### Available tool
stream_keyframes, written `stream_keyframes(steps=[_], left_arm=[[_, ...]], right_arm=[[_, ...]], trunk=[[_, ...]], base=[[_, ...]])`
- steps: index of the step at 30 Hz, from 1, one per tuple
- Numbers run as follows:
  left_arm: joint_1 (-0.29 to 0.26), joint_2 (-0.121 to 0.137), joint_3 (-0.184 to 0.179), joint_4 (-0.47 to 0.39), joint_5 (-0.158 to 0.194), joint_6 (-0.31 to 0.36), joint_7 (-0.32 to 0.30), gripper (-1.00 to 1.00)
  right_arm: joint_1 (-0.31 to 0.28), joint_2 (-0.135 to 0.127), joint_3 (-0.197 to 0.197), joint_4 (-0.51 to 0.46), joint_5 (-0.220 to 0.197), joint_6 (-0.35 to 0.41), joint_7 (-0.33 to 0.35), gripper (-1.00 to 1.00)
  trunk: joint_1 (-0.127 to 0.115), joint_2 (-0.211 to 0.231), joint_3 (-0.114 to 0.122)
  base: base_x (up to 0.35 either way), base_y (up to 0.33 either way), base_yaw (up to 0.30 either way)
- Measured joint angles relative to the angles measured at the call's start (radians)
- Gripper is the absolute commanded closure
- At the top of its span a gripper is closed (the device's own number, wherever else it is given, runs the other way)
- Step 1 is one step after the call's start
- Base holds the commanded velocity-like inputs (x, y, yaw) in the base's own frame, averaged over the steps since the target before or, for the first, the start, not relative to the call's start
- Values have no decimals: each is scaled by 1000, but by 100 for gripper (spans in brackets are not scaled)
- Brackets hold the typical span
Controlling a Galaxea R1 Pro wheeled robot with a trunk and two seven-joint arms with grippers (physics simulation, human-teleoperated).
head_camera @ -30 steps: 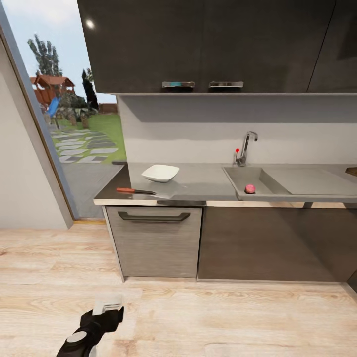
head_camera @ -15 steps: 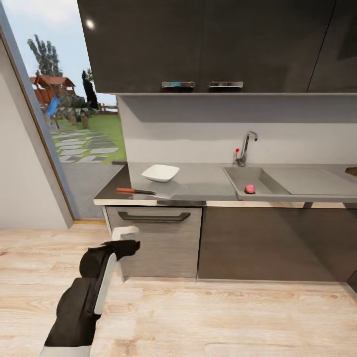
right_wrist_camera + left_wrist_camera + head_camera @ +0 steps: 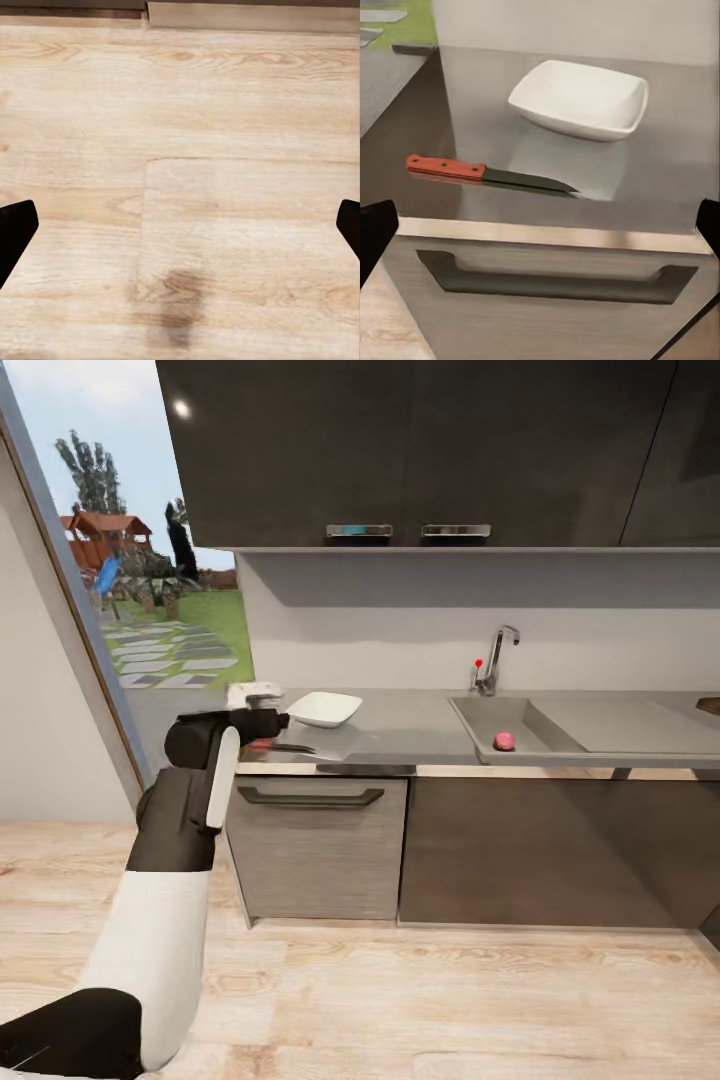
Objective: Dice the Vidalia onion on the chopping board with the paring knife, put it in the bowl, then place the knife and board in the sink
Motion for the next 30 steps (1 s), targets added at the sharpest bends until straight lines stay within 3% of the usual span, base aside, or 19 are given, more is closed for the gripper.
stream_keyframes(steps=[9,14,21,26,30], left_arm=[[-180,-1,0,240,1,-2,7,-100],[-217,-1,0,303,2,-1,8,-100],[-226,3,-1,294,1,3,2,-100],[-226,11,-13,186,2,9,0,-100],[-225,14,-27,151,1,11,0,-100]], right_arm=[[0,1,-1,21,0,-10,1,-100],[0,1,1,25,0,-40,1,-100],[0,1,2,39,0,-53,0,-100],[0,3,3,50,0,-55,0,-100],[0,4,4,51,0,-55,1,-100]], trunk=[[0,0,0],[0,0,0],[0,0,0],[0,0,0],[0,0,0]], base=[[0,0,0],[0,0,0],[0,0,0],[0,0,0],[13,0,0]])
